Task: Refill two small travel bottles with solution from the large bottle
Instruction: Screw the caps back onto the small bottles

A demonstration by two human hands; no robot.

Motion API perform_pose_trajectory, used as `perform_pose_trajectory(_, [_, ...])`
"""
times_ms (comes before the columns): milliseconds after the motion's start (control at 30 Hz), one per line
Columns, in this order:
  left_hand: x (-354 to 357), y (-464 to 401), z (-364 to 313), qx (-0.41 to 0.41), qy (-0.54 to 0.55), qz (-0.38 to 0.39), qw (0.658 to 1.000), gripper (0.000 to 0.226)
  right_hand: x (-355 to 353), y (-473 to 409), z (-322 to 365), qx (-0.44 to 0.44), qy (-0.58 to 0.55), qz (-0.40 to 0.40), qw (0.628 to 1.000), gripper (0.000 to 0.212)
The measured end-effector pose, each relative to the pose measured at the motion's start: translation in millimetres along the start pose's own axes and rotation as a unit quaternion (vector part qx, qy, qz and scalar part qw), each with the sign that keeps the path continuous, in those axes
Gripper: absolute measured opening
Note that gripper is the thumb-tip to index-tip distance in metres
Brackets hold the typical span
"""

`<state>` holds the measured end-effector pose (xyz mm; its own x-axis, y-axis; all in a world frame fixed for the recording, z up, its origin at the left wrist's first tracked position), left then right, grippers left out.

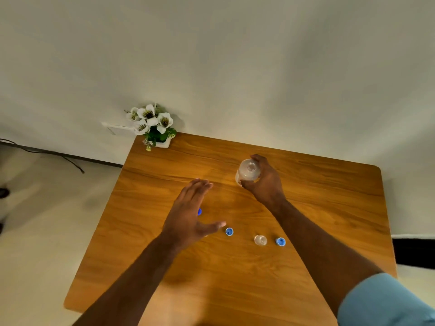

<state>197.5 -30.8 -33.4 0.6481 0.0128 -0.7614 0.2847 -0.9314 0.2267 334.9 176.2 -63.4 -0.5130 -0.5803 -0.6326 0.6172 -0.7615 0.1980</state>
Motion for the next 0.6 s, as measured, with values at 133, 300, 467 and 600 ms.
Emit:
perform_pose_trajectory(133, [2,-2,17,-0.008,-0.013,0.023,1.000,0.105,7,-5,0,0.020,-0.006,-0.010,1.000,0.093])
perform_pose_trajectory(300, [6,-1,27,-0.006,-0.016,0.040,0.999,0.105,13,-6,-2,0.056,-0.003,-0.003,0.998,0.095])
perform_pose_trajectory(467, [0,6,33,0.011,-0.011,0.038,0.999,0.106,11,11,2,0.141,-0.006,-0.005,0.990,0.108])
perform_pose_trajectory(600, [-4,19,40,0.032,-0.005,0.045,0.998,0.104,2,50,25,0.160,0.065,0.007,0.985,0.086])
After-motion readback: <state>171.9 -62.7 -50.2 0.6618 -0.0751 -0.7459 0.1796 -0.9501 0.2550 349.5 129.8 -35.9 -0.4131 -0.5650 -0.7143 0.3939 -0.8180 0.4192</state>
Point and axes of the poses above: each hand's wrist, its own y-axis away from the middle knuckle, its own x-axis out of the palm, z = x × y, the point moved 3 cm from there along -y, towards the middle knuckle, and after that the axes turned 7 degrees about z, right-handed, at the moved point
